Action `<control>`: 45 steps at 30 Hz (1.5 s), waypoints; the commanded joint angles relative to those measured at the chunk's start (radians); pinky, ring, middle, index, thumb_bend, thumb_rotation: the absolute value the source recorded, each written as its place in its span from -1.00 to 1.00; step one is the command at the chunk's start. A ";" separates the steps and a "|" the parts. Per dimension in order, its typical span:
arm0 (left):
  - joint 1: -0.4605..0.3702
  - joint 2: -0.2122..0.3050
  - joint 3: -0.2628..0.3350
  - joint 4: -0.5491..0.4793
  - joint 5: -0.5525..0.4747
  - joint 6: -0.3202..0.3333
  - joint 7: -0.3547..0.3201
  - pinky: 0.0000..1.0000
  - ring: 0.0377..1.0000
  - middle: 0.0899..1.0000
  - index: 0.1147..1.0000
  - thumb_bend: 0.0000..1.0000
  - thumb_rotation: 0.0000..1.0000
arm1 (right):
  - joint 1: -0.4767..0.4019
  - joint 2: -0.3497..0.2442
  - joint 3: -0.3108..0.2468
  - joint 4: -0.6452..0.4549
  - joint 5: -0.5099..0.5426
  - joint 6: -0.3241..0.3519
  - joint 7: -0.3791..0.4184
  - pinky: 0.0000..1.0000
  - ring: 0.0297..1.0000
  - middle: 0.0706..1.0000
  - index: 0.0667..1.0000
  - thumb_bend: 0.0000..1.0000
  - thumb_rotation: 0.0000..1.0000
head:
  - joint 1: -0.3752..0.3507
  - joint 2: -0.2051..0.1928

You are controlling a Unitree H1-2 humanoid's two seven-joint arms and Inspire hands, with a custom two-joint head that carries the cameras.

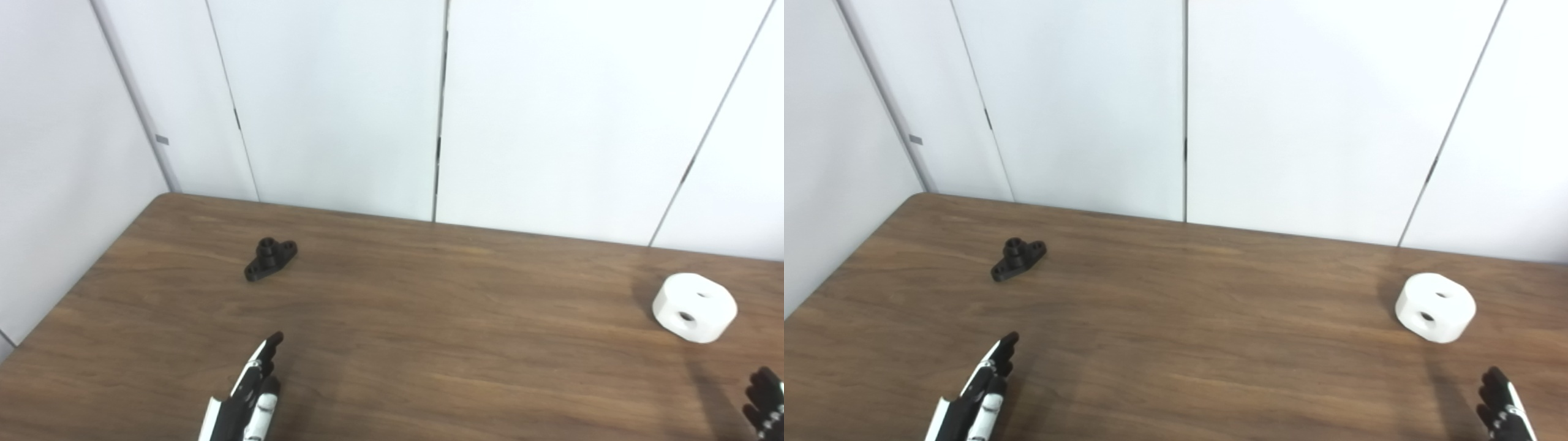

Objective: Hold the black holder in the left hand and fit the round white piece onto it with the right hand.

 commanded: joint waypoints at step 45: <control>-0.537 0.191 0.088 0.126 0.696 0.672 0.116 0.85 0.91 0.83 0.58 0.74 -0.18 | 0.089 0.031 0.009 0.021 -0.043 0.033 -0.019 1.00 1.00 0.96 0.96 0.14 1.00 | -0.050 0.015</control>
